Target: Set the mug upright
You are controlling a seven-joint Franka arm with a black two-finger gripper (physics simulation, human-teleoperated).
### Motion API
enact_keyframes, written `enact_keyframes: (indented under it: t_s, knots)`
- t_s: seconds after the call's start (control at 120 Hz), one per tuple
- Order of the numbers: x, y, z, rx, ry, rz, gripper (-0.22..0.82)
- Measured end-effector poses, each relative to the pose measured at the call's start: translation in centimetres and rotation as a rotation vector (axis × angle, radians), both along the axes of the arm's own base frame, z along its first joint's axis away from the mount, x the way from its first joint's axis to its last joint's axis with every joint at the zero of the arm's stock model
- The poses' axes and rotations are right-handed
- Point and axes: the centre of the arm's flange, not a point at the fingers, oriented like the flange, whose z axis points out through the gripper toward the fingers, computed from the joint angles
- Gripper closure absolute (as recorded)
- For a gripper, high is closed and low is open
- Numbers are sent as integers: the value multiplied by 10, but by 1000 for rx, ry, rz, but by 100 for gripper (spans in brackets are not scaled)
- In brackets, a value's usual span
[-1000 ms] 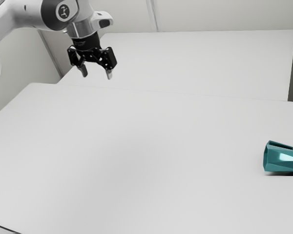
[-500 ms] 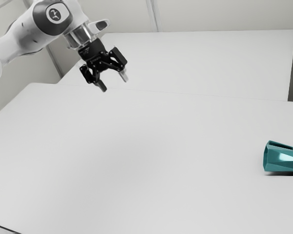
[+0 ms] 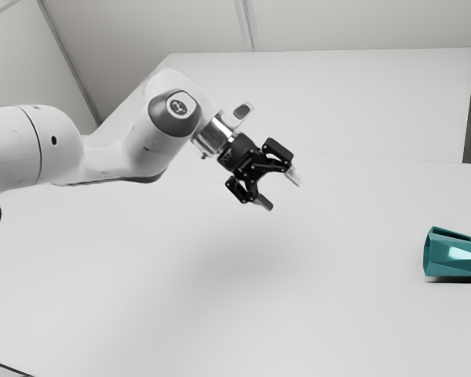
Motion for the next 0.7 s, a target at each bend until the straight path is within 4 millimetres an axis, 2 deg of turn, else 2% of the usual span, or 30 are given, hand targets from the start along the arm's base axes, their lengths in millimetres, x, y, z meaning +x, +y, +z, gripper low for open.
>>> enact_keyframes:
  t_s: [0.192,0.383,0.483,0.7]
  knots:
    - [-4,-45,-45,-91,-70,19,0]
    - [-2,-86,-76,-154,-129,26,0]
    - [-1,-108,-86,-176,-159,20,0]
    - [4,-143,-120,-209,-182,14,0]
